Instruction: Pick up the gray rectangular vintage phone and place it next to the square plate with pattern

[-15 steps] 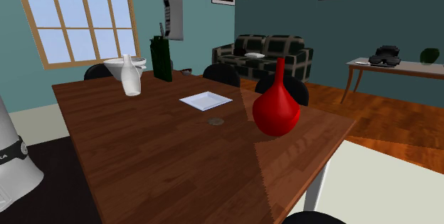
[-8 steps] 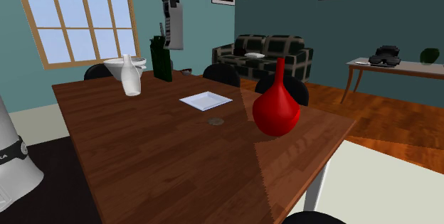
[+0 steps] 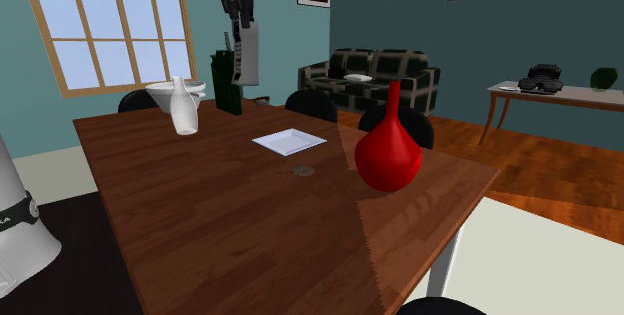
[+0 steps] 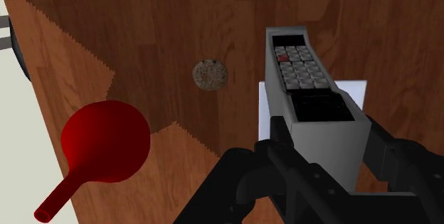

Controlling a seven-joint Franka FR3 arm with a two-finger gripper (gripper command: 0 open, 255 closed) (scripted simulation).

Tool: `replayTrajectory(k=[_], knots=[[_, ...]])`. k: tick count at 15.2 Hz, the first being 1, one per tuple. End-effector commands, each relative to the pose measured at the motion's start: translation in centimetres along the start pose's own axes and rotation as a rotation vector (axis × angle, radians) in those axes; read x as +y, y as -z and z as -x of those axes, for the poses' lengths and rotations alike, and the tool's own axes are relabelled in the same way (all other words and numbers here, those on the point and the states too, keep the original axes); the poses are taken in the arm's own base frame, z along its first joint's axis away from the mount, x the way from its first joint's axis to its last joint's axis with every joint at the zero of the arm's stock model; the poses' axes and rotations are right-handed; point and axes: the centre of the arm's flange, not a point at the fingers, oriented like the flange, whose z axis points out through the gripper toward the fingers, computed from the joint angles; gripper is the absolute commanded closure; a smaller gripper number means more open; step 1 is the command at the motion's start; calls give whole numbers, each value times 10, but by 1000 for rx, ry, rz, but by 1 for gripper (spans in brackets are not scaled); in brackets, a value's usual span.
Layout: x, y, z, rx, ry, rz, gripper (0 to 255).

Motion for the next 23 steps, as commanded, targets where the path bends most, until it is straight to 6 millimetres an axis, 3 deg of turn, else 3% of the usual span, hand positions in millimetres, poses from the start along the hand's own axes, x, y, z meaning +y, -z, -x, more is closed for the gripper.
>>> replayTrajectory(k=[1, 23], knots=[[0, -10, 1, 1, 0, 0, 255], [-3, -126, 9, 1, 0, 0, 255]])
